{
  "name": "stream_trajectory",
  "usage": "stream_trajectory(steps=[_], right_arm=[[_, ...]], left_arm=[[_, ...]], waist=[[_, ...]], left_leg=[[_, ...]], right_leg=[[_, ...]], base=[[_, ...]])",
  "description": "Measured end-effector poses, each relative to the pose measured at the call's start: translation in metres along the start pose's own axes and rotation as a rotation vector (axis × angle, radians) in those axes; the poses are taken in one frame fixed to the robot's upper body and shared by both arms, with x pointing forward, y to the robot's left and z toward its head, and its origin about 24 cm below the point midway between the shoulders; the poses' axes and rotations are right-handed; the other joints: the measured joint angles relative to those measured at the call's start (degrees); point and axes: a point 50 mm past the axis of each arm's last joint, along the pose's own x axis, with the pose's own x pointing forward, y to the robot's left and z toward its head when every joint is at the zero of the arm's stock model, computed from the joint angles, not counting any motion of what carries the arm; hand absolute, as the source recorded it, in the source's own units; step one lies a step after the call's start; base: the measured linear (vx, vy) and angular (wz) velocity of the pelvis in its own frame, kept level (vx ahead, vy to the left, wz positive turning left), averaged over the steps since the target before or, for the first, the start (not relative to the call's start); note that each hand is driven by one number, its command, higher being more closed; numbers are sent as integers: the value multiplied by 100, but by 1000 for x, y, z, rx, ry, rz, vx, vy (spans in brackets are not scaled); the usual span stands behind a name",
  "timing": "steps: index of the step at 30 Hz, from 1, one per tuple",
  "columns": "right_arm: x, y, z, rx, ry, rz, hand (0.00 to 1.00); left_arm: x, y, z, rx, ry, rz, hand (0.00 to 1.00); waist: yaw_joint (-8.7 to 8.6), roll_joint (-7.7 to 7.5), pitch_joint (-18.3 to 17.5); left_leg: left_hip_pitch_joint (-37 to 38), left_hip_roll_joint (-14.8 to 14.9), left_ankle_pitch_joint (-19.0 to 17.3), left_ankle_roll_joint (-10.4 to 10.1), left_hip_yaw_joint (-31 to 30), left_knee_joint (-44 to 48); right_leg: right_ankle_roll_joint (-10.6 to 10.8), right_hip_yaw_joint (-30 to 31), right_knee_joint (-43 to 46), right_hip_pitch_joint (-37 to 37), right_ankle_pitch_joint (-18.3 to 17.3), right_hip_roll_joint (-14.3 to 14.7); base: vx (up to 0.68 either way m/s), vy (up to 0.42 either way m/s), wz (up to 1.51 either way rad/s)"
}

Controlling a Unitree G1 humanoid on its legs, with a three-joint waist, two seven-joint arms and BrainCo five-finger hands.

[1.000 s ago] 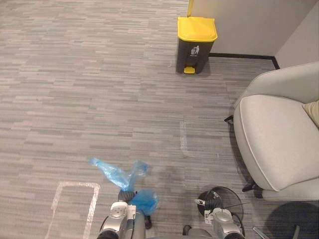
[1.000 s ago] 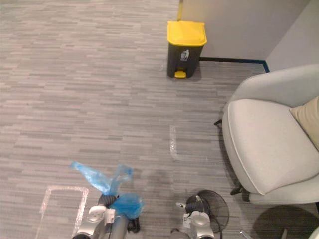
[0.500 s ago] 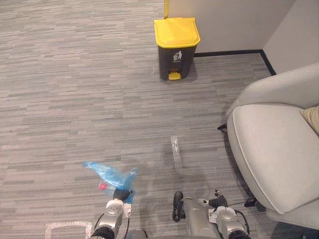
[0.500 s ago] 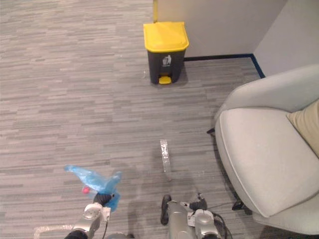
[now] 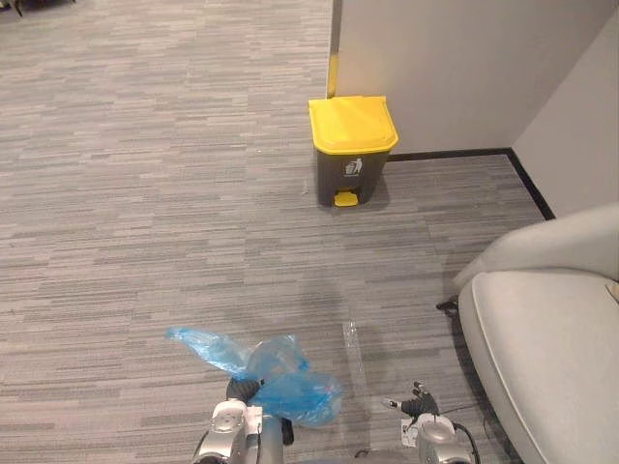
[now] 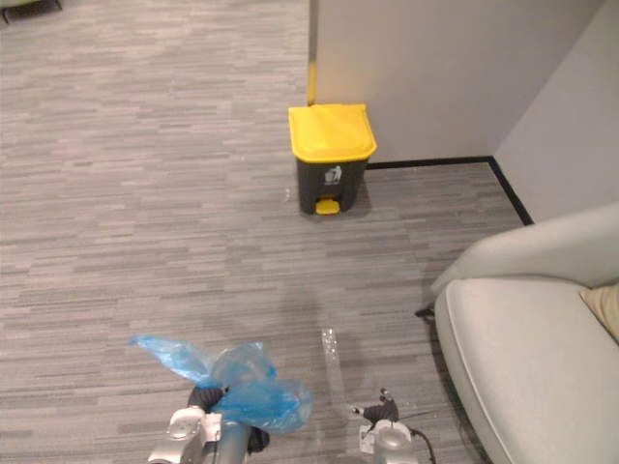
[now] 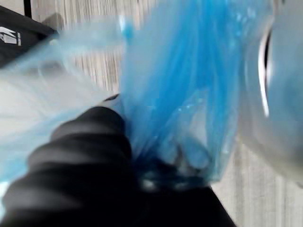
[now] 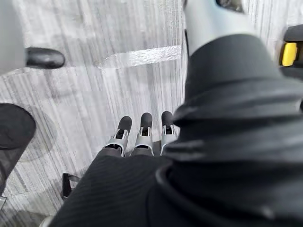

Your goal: Gather rubbish on tea table into small bin, then transfer packed bag to large trash can.

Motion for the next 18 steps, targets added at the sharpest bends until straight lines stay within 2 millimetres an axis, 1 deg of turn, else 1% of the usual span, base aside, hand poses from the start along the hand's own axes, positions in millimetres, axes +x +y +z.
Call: stream_trajectory(steps=[1,2,3,4,5,6,7,8,9,10,11,12,13,14,15,16,17,18], right_arm=[[0,1,1,-1,-6,6,0],[0,3,1,-2,-5,11,0],[-2,5,-3,1,6,18,0],[-2,6,-5,1,10,19,0],[-3,6,-8,0,16,19,0],[-2,5,-1,0,-9,17,0],[-2,5,1,-2,-17,16,0],[-2,5,1,-2,-18,16,0],[-2,5,3,-2,-22,16,0],[-1,5,4,-4,-24,13,0],[-1,4,4,-3,-25,9,0],[-1,1,2,-9,-16,3,0],[2,-4,5,-24,-17,-9,0],[3,-5,6,-28,-18,-11,0],[3,-7,5,-10,-11,-20,0],[2,-8,2,0,-3,-24,0],[1,-8,-4,7,13,-29,0],[-1,-8,-8,-7,19,-25,0]], left_arm=[[-2,-1,-6,5,23,-3,100],[-2,0,-8,6,27,-4,100],[-2,1,-7,13,27,1,100],[-1,4,-7,16,27,8,100],[-1,7,-7,20,26,16,100],[0,9,-5,24,20,23,100],[0,11,-3,27,16,26,100],[1,13,0,28,9,33,100],[2,15,1,24,4,37,100],[3,14,4,26,-5,36,100],[4,14,6,28,-8,35,100],[4,16,5,33,-3,38,100],[5,11,3,32,12,23,100],[5,11,2,32,19,24,100],[4,11,-2,26,32,31,100],[4,12,-2,21,33,34,100],[3,11,-3,17,35,32,100],[4,6,0,4,22,23,100]], waist=[[-20,20,0],[-50,34,6],[-103,32,20],[-119,42,28],[-129,66,41],[-141,98,61],[-173,111,70],[-236,105,67],[-291,91,60],[-353,79,58],[-402,46,44],[-438,3,52],[-407,173,60],[-382,218,81],[-420,245,80],[-422,251,84],[-413,252,83],[-411,239,91]], left_leg=[[269,-21,-90,74,122,-91],[451,-36,-132,107,156,-185],[813,-54,-182,142,164,-363],[1019,-52,-211,158,167,-465],[1372,-43,-250,125,169,-663],[1771,-29,-295,68,244,-927],[1921,-30,-294,67,296,-1035],[2099,-24,-294,67,310,-1179],[2196,-19,-295,66,302,-1279],[2351,-12,-322,17,288,-1474],[2496,-37,-384,-121,263,-1691],[2643,-89,-412,-278,112,-1841],[2684,16,-338,-348,-117,-1921],[2666,101,-265,-438,-306,-1821],[2647,178,-251,-465,-494,-1510],[2608,238,-235,-495,-546,-1262],[2409,403,-160,-624,-642,-546],[1919,634,121,-811,-702,720]], right_leg=[[286,89,1081,-450,144,-65],[567,109,1853,-777,330,-98],[583,66,2993,-1297,329,-92],[423,-76,3383,-1525,279,-90],[124,-330,3670,-1785,194,-88],[-158,-662,3586,-2085,74,-71],[-255,-798,3389,-2215,28,-49],[-368,-1013,2926,-2439,-6,31],[-447,-1128,2499,-2574,60,101],[-481,-1216,1669,-2741,345,222],[-453,-1217,663,-2759,855,290],[-765,-1222,446,-2696,1541,330],[-827,-1215,512,-2704,1391,499],[-989,-1226,694,-2738,1198,519],[-1103,-1350,858,-2634,984,523],[-1155,-1396,859,-2514,911,554],[-1224,-1514,731,-2195,812,615],[-1228,-1601,455,-1792,744,676]], base=[[415,186,-54],[399,136,-44],[385,70,-25],[388,42,-27],[445,-6,-28],[293,-12,-26],[425,-70,-15],[286,-83,1],[427,-149,14],[383,-170,29],[402,-176,39],[425,-167,13],[330,-145,-7],[473,-257,-13],[389,-240,7],[474,-265,31],[383,-200,47],[368,-186,49]])
